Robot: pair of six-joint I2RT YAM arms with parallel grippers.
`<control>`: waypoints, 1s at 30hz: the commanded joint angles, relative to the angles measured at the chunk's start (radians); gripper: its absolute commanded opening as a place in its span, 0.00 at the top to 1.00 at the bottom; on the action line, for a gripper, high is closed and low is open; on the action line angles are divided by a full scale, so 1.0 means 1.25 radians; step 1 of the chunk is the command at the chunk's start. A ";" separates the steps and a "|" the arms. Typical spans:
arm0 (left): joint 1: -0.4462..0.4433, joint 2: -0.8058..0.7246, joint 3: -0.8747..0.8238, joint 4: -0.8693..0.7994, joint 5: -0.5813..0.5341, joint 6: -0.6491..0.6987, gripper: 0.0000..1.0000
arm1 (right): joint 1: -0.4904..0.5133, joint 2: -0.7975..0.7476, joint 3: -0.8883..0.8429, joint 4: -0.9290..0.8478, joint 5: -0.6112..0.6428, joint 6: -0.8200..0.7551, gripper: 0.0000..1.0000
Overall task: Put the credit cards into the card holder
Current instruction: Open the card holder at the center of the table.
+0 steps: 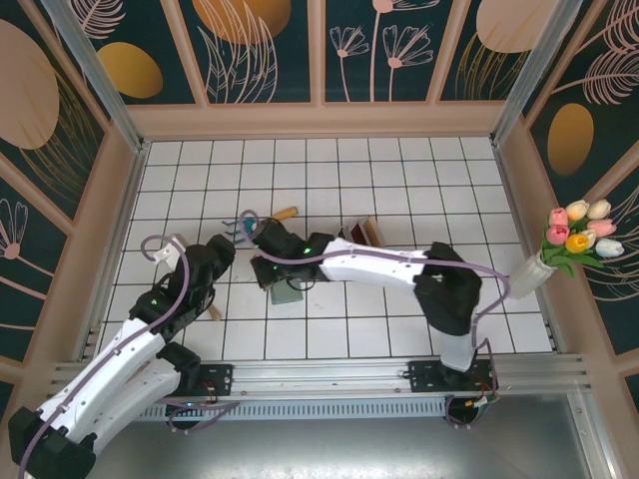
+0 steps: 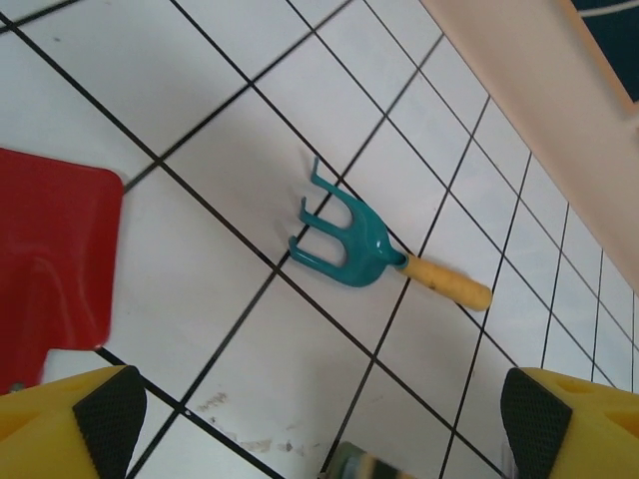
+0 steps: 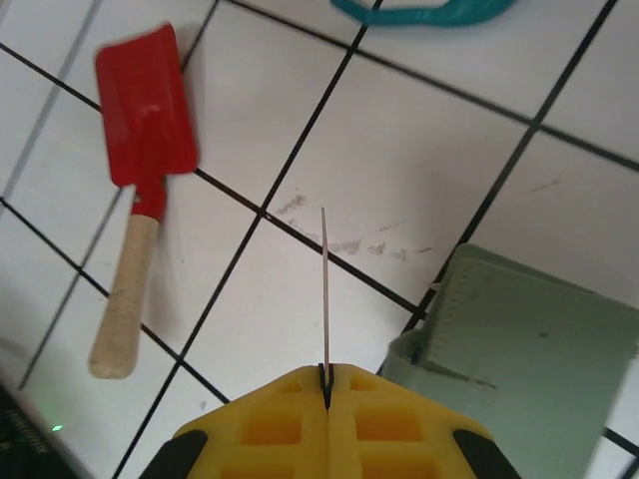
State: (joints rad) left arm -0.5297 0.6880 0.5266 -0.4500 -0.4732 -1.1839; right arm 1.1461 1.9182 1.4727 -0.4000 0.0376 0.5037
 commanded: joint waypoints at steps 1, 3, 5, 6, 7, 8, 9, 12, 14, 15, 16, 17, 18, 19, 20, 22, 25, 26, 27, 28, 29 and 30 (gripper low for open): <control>0.003 -0.019 -0.013 -0.045 -0.050 -0.011 0.06 | 0.011 0.051 0.068 -0.108 0.096 0.012 1.00; 0.003 -0.021 -0.013 -0.041 -0.045 -0.002 0.06 | 0.016 0.067 0.086 -0.135 0.131 0.020 1.00; 0.003 -0.019 -0.014 -0.027 -0.031 0.016 0.07 | 0.018 0.059 0.088 -0.149 0.161 0.026 1.00; 0.003 -0.017 -0.015 -0.017 -0.025 0.024 0.07 | 0.018 0.052 0.084 -0.151 0.172 0.028 1.00; 0.003 -0.013 -0.015 -0.007 -0.018 0.034 0.07 | 0.017 0.043 0.078 -0.153 0.186 0.029 1.00; 0.003 -0.008 -0.015 0.004 -0.008 0.043 0.07 | 0.016 0.035 0.071 -0.158 0.201 0.032 1.00; 0.003 -0.004 -0.015 0.016 0.000 0.053 0.08 | 0.014 0.027 0.066 -0.166 0.210 0.036 1.00; 0.003 0.023 -0.010 0.055 0.034 0.092 0.08 | 0.009 -0.001 0.042 -0.179 0.238 0.048 1.00; 0.003 0.049 -0.008 0.089 0.067 0.120 0.10 | 0.001 -0.030 0.012 -0.172 0.239 0.056 1.00; 0.003 0.061 -0.006 0.103 0.082 0.130 0.11 | -0.003 -0.045 0.000 -0.169 0.241 0.063 1.00; 0.003 0.079 -0.003 0.120 0.102 0.143 0.12 | -0.006 -0.062 -0.019 -0.161 0.243 0.070 1.00; 0.003 0.099 0.000 0.135 0.123 0.155 0.12 | -0.010 -0.079 -0.036 -0.154 0.246 0.074 1.00; 0.003 0.116 0.005 0.145 0.140 0.160 0.13 | -0.014 -0.092 -0.051 -0.151 0.252 0.081 1.00; 0.003 0.139 0.011 0.158 0.161 0.168 0.13 | -0.020 -0.105 -0.064 -0.151 0.256 0.087 1.00; 0.003 0.161 0.016 0.174 0.190 0.179 0.15 | -0.027 -0.115 -0.079 -0.152 0.256 0.091 1.00; 0.003 0.204 0.026 0.200 0.240 0.194 0.18 | -0.038 -0.134 -0.103 -0.158 0.265 0.103 1.00; 0.003 0.275 0.036 0.248 0.324 0.213 0.20 | -0.060 -0.169 -0.151 -0.148 0.263 0.110 1.00; 0.002 0.295 0.038 0.267 0.356 0.216 0.21 | -0.069 -0.179 -0.164 -0.144 0.259 0.112 1.00; 0.002 0.321 0.039 0.291 0.392 0.217 0.21 | -0.078 -0.191 -0.180 -0.136 0.251 0.114 1.00; 0.002 0.346 0.039 0.317 0.427 0.216 0.22 | -0.087 -0.203 -0.199 -0.128 0.243 0.117 1.00; -0.002 0.368 0.039 0.337 0.459 0.214 0.22 | -0.096 -0.214 -0.212 -0.122 0.237 0.121 1.00; -0.007 0.392 0.043 0.355 0.483 0.215 0.22 | -0.106 -0.226 -0.227 -0.117 0.232 0.125 1.00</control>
State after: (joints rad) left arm -0.5308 1.1267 0.5526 -0.1165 -0.0284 -0.9451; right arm 1.0393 1.6928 1.2320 -0.5629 0.3313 0.6281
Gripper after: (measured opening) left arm 0.784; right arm 0.057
